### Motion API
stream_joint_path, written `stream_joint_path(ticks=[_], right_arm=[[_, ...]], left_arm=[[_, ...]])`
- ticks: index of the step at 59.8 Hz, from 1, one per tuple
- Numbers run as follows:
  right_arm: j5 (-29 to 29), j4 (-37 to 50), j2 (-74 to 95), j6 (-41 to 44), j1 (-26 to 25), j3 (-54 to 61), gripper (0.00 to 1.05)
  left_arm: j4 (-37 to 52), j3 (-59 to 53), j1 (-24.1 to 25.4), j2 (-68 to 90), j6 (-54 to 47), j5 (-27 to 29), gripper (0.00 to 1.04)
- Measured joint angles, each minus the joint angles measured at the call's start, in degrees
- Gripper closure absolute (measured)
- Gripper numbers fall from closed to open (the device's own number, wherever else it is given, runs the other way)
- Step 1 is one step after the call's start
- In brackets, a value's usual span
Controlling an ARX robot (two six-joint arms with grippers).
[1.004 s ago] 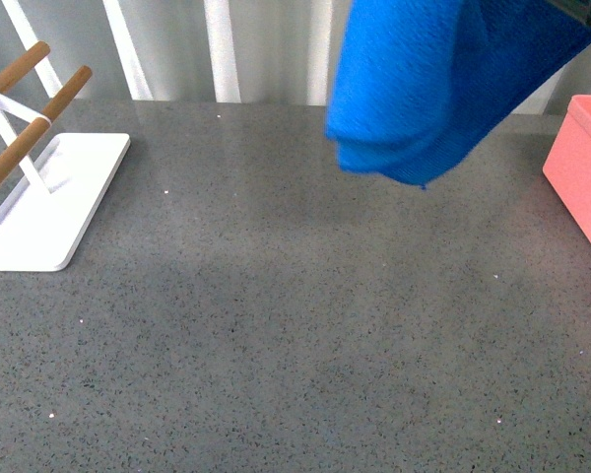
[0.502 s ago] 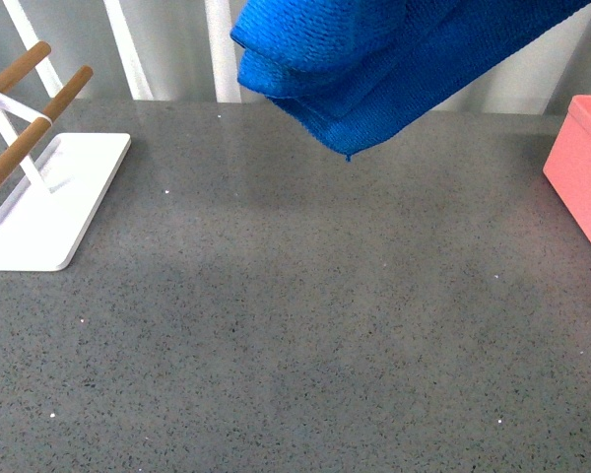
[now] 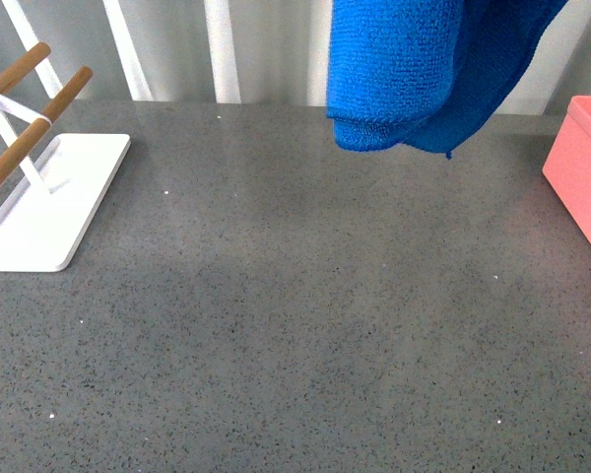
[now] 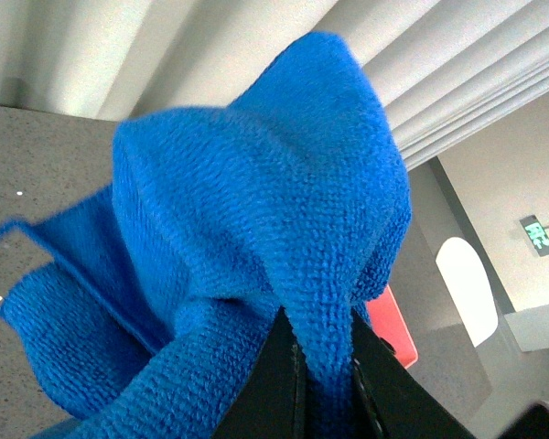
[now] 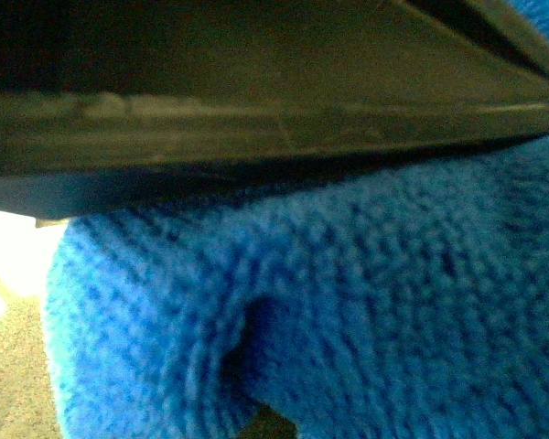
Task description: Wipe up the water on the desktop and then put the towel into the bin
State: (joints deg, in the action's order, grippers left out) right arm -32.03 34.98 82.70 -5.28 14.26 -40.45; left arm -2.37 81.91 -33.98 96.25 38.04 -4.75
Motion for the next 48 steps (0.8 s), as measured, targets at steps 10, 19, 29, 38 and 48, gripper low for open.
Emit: stream_joint_path(ticks=[10,19,29,38,48], right_arm=[[0.0,-0.8,-0.4,0.1,-1.4,0.0,1.01],[0.3,-1.4,-0.5,0.1,-2.5,-0.1,1.01],[0.6,-2.3,-0.5,0.0,-3.7,-0.7,1.01],[1.3,-2.8,-0.5,0.0,-4.6,-1.1,1.01],[2.7,-3.1,-0.5,-0.1,-6.1,-1.1,1.01]], left_arm=[[-0.1,-0.2,1.1,0.0,0.0,0.3,1.01],[-0.9,-1.1,2.1,0.0,-0.3,1.6,0.87],[-0.3,-2.9,4.3,-0.2,-1.9,2.6,0.6],[1.3,-5.7,7.7,-1.4,-3.7,1.4,0.36],[2.1,-11.0,12.9,-5.0,-4.7,-0.1,0.1]])
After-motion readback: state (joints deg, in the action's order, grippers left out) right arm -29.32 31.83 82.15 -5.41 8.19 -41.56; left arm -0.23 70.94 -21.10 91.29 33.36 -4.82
